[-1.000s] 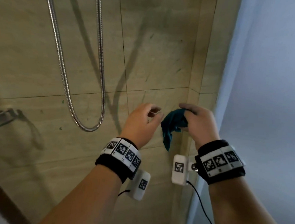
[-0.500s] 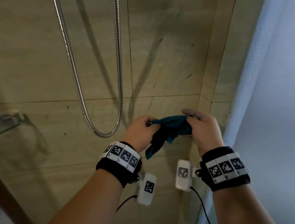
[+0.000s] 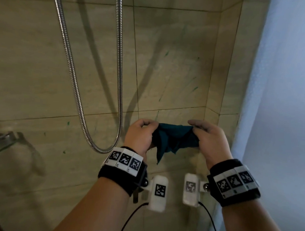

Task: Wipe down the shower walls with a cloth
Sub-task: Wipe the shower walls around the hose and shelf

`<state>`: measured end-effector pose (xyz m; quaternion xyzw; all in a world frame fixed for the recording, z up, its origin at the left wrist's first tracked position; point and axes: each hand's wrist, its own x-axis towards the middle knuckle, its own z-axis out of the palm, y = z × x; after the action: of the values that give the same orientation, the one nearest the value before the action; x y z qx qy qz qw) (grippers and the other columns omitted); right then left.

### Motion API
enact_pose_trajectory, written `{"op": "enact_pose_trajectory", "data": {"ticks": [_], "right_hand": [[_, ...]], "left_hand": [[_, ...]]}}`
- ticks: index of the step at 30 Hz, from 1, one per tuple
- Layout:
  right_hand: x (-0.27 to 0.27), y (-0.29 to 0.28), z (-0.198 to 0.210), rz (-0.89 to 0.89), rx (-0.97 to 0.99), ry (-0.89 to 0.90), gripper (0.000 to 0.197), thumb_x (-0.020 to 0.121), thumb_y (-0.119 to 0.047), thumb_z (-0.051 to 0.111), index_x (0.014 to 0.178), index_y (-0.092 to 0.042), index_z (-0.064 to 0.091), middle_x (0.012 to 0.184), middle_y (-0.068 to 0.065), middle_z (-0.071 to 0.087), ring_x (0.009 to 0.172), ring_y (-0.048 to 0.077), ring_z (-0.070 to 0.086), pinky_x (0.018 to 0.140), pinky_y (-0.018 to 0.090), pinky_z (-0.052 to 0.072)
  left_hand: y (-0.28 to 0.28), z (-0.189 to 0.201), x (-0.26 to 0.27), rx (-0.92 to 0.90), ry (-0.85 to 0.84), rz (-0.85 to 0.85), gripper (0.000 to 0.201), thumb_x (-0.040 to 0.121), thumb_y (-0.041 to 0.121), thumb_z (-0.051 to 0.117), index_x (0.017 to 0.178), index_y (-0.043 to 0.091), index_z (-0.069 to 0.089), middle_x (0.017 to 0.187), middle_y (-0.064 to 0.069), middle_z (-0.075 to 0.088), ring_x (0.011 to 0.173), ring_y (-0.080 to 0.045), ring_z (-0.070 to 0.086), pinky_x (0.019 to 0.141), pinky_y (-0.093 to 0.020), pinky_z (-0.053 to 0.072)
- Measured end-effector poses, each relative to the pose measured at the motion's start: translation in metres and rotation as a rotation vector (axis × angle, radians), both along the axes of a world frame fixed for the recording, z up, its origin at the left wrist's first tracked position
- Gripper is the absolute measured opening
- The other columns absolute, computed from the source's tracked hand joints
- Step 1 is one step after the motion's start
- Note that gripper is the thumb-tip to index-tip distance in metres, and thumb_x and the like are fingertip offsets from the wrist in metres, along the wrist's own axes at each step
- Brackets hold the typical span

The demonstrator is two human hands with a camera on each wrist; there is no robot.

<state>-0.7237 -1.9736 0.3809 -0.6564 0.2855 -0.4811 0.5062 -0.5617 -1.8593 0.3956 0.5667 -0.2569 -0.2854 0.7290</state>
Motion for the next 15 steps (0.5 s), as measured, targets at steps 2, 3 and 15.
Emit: {"op": "enact_pose_trajectory", "data": {"ticks": [2,3,15], "right_hand": [[0.0,0.0,0.0,-0.004,0.011,-0.01,0.032,0.1,-0.007,0.055,0.106,-0.028,0.079,0.104,-0.003,0.077,0.101,0.016,0.072,0.09,0.042,0.061],[0.001,0.0,0.0,-0.004,0.015,-0.012,0.032,0.1,-0.007,0.055,0.106,-0.027,0.079,0.104,-0.002,0.078,0.101,0.016,0.072,0.091,0.043,0.061],[0.001,0.006,-0.008,0.069,0.077,-0.035,0.032,0.1,-0.005,0.054,0.111,-0.024,0.078,0.097,-0.002,0.079,0.094,0.016,0.075,0.081,0.035,0.062]], "left_hand": [[-0.002,0.0,0.0,-0.021,0.016,0.0,0.004,0.099,0.013,0.069,0.095,0.015,0.068,0.096,-0.014,0.074,0.087,-0.031,0.074,0.08,-0.046,0.064],[-0.002,0.0,-0.001,-0.035,0.028,-0.004,0.003,0.099,0.012,0.069,0.097,0.014,0.068,0.097,-0.014,0.074,0.086,-0.03,0.074,0.08,-0.046,0.064],[-0.003,0.012,-0.007,-0.183,0.072,-0.014,0.012,0.1,0.002,0.063,0.105,0.012,0.066,0.106,-0.017,0.07,0.094,-0.029,0.072,0.084,-0.041,0.063]]}}
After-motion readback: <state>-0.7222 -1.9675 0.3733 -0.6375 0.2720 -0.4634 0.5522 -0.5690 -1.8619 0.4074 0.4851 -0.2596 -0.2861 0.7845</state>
